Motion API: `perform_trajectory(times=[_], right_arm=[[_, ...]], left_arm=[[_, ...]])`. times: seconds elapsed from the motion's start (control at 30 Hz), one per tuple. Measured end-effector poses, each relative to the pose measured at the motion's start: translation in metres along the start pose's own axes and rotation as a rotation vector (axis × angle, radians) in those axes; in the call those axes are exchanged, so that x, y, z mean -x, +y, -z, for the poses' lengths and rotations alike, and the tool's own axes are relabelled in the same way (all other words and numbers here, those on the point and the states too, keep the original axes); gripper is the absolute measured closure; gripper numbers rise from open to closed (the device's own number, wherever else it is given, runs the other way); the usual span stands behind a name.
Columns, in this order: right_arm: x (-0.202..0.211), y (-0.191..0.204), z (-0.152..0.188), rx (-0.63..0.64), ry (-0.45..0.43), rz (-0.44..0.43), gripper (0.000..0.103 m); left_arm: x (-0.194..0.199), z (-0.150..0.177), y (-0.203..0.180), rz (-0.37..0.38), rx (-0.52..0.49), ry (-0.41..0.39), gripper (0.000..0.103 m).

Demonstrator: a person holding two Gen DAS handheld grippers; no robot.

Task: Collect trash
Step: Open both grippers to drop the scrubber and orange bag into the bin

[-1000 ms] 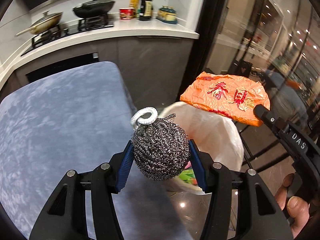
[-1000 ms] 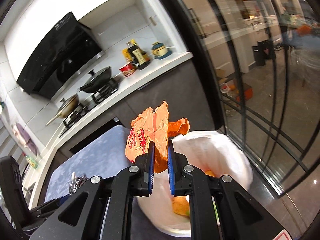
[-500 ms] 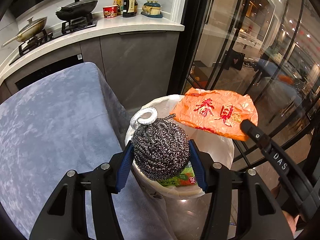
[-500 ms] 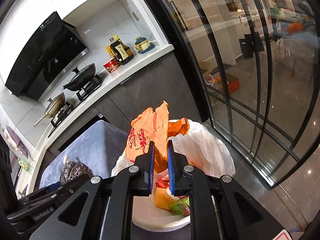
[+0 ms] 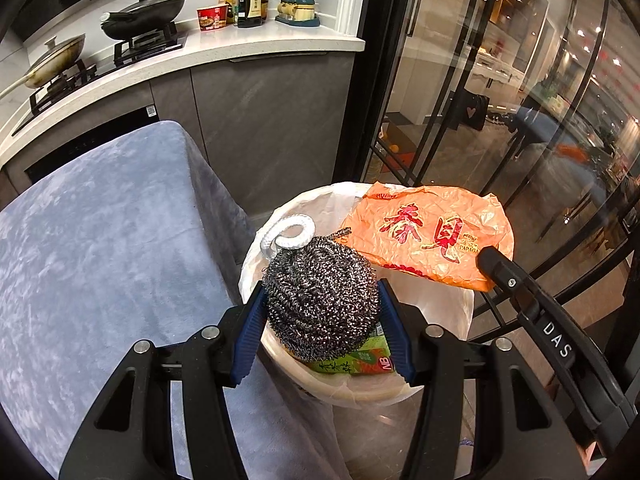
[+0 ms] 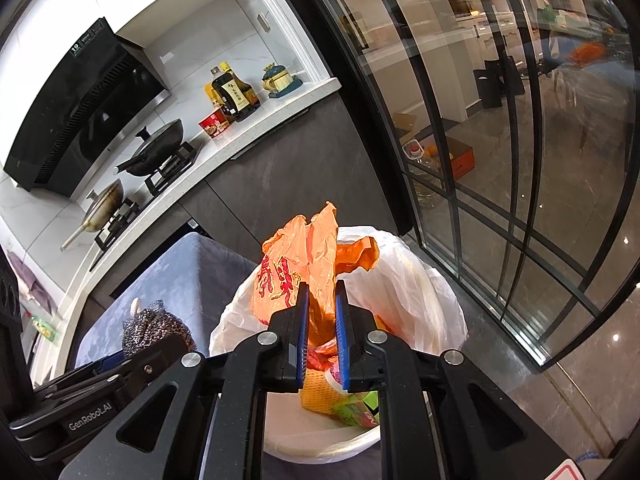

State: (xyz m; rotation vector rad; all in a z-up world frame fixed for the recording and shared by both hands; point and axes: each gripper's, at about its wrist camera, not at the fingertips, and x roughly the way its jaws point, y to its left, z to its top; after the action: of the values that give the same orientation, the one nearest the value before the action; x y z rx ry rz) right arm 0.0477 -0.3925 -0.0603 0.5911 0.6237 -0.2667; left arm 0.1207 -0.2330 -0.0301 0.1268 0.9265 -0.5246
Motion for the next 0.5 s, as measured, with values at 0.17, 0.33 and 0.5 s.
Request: perform_trajectory(times=[0.17,0.33,0.5], right_arm=[[-0.004,-0.001,0.000,-0.004,0.008,0.006,0.090],[-0.008,-0.003,0.000,-0.010,0.014,0.011,0.086],[-0.009,-0.004,0.000,-0.021,0.014,0.014,0.082]], left_arm=[[-0.005,-0.002,-0.004,0.000,-0.011,0.006,0.051],[-0.008,-0.005,-0.007,0.002,-0.015,0.015,0.050],[-0.011,-0.006,-0.007,-0.005,-0.012,0.016,0.048]])
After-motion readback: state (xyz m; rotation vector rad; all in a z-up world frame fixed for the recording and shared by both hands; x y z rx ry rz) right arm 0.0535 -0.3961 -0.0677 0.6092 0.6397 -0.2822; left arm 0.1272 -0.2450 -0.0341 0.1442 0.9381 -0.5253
